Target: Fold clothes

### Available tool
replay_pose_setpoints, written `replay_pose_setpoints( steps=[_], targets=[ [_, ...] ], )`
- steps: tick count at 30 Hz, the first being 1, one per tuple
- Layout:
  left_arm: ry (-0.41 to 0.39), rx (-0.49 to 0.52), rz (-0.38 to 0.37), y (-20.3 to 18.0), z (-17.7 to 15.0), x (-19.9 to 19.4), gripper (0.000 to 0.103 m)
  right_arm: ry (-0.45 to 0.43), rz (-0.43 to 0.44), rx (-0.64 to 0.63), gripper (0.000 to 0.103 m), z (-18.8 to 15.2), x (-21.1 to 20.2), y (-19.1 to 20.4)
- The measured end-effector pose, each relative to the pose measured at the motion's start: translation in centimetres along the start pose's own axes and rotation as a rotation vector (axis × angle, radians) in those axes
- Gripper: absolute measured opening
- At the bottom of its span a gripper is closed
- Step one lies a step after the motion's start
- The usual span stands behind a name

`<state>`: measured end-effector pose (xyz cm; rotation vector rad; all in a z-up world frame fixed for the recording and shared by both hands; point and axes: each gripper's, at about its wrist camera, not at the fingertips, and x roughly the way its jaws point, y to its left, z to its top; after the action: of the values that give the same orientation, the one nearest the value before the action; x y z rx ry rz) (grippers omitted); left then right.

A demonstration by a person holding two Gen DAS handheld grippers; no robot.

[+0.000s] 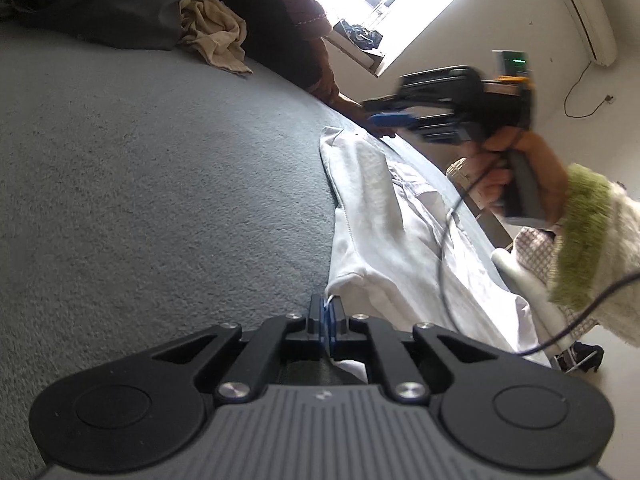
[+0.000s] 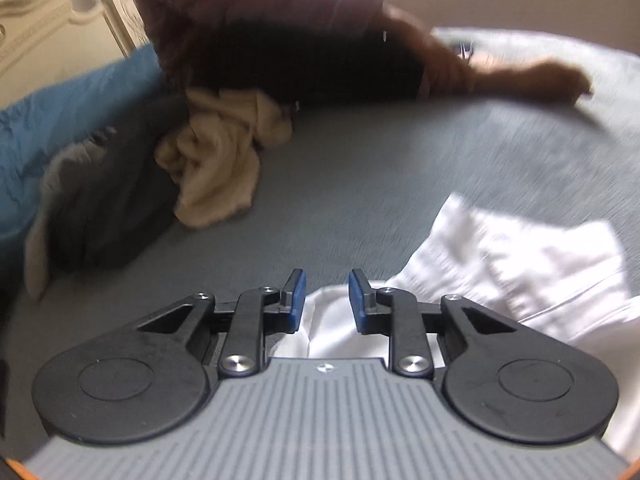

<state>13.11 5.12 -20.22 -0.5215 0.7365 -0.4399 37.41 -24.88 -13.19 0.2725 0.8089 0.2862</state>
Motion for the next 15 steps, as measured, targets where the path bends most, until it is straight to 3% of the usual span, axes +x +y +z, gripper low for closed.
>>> replay_pose_setpoints(
  steps=[3,7,10,15],
  targets=[
    [0.010,-0.013,-0.006,0.1,0.4,-0.2,0.007,-0.046,-0.015,0.033,0.023,0.7,-2.7,-1.5],
    [-0.001,-0.041,0.021,-0.1,1.9,-0.8,0.027,-0.108,-0.036,0.076,0.023,1.5,-6.4,-3.5],
    [-0.038,-0.006,0.073,-0.9,3.3,-1.5,0.037,-0.139,-0.092,0.149,0.023,0.2,-8.8,-7.6],
    [-0.058,0.052,0.082,-2.6,7.4,-0.3,0.041,-0.119,-0.129,0.252,0.023,-1.9,-10.0,-12.9]
  ],
)
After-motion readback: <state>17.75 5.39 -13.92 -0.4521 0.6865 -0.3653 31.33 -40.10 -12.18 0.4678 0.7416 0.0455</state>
